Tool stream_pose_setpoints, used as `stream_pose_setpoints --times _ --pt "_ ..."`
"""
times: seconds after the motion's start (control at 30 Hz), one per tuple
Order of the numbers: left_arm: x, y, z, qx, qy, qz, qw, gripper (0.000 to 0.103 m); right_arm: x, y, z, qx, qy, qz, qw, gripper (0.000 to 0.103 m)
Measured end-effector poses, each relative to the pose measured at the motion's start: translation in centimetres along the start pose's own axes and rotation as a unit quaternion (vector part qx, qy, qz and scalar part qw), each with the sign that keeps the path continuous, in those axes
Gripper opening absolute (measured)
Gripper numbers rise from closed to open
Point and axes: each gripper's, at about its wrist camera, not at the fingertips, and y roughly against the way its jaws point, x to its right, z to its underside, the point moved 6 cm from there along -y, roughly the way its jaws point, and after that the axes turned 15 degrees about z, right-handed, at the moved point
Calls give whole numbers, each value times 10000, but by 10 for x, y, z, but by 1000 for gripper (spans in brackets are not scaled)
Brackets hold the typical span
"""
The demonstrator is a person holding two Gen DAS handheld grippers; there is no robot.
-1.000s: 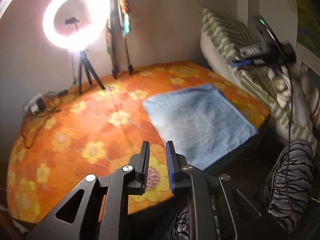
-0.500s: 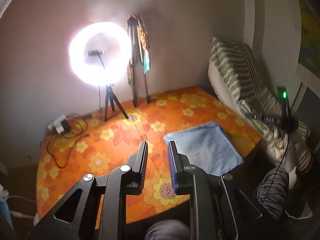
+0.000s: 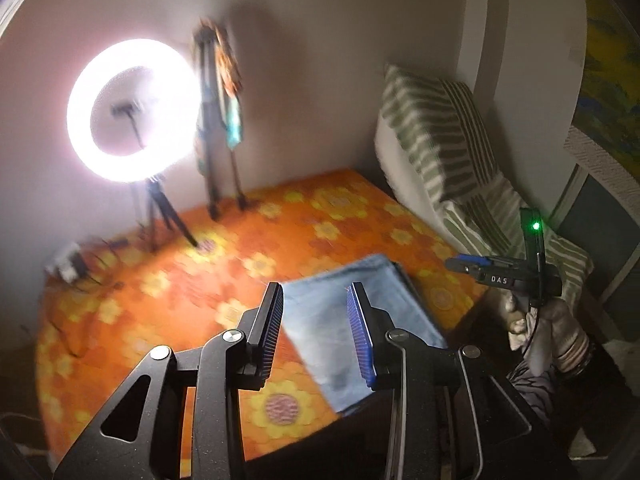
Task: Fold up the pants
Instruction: 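Pull both open tools back from the folded jeans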
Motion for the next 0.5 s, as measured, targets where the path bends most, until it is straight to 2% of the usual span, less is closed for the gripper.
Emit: stream_pose_setpoints --times 0.13,0.23,0.33,0.43,0.5 --pt "-9 -46 14 -198 355 223 9989 32 12 -16 3 -68 -115 -20 9999 62" --pt "-17 -72 25 -239 673 423 9965 32 20 -33 6 -210 -206 -103 9995 74" --pt "-28 -96 40 -269 944 548 9937 32 27 -51 11 -341 -282 -125 9989 79" --pt "-40 -111 54 -277 1233 581 9903 44 31 -68 15 -477 -363 -205 9980 85" --pt "-50 -122 66 -323 1419 620 9874 44 31 -81 19 -540 -381 -220 9976 86"
